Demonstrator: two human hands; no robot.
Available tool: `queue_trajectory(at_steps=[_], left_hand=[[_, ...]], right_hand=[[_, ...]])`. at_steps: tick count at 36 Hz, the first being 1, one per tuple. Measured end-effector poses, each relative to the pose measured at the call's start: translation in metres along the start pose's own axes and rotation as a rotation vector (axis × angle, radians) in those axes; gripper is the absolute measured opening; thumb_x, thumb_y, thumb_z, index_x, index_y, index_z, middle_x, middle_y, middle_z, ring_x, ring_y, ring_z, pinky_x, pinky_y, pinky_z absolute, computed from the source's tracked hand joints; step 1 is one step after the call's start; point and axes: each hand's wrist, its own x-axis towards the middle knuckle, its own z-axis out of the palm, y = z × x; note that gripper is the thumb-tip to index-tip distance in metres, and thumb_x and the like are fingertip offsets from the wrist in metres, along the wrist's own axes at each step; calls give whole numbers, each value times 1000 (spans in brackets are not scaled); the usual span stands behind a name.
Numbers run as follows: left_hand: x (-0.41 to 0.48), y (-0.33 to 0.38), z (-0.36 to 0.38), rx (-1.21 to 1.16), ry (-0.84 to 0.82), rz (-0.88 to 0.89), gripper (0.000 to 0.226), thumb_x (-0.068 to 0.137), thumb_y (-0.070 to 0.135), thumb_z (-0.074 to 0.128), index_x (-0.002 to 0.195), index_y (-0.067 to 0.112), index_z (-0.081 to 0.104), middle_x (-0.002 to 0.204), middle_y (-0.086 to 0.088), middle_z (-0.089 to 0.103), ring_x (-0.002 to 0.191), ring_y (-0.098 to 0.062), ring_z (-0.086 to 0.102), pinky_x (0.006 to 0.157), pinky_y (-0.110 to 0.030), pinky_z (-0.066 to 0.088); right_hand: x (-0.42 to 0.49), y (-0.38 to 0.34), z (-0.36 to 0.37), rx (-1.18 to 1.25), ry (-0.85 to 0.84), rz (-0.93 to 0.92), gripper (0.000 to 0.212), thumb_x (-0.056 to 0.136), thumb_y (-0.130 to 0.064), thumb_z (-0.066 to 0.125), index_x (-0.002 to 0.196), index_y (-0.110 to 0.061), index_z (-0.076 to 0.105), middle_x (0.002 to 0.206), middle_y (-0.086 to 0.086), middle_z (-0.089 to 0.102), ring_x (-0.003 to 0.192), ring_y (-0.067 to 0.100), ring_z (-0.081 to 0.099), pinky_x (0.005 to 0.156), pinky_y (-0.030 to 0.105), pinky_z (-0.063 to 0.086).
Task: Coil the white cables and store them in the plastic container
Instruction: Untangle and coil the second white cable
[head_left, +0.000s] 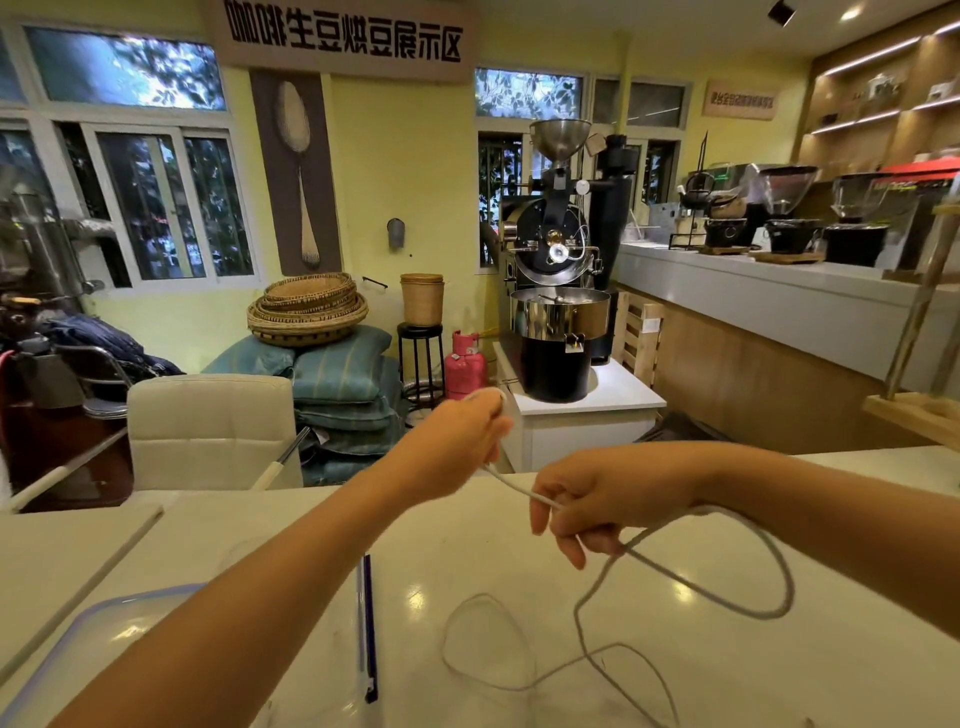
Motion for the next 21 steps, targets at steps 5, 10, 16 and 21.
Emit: queue_trajectory(at_steps=[5,10,16,21], left_hand=[[-8,1,17,162,-47,74,27,96,27,33,69,26,28,65,11,35,54,-5,36,49,-19,27],[-16,-1,25,230,-128,97,27,96,30,28,69,28,27,65,10,34,55,-6,34,50,-19,27],[-25,11,27,60,-280,43,31,97,28,28,65,30,30,67,11,37,58,-5,35,51,-16,27],[-29,14,25,-246,-422,-118,23,97,22,32,82,10,45,65,9,45,56,-5,40,51,-8,36]], right_hand=[[-10,3,-8,-311,-44,140,18,91,-7,41,81,-21,46,67,-7,57,50,4,48,53,12,42],[-19,10,-13,-497,-60,247,12,92,-7,39,86,-16,46,67,-7,52,56,5,46,56,14,40],[-22,19,-16,-840,-19,301,14,93,-6,40,98,-12,52,69,-6,44,60,5,41,54,14,32],[-21,21,-13,-1137,-17,333,30,96,-15,36,122,-7,49,116,10,58,103,23,54,75,24,36]])
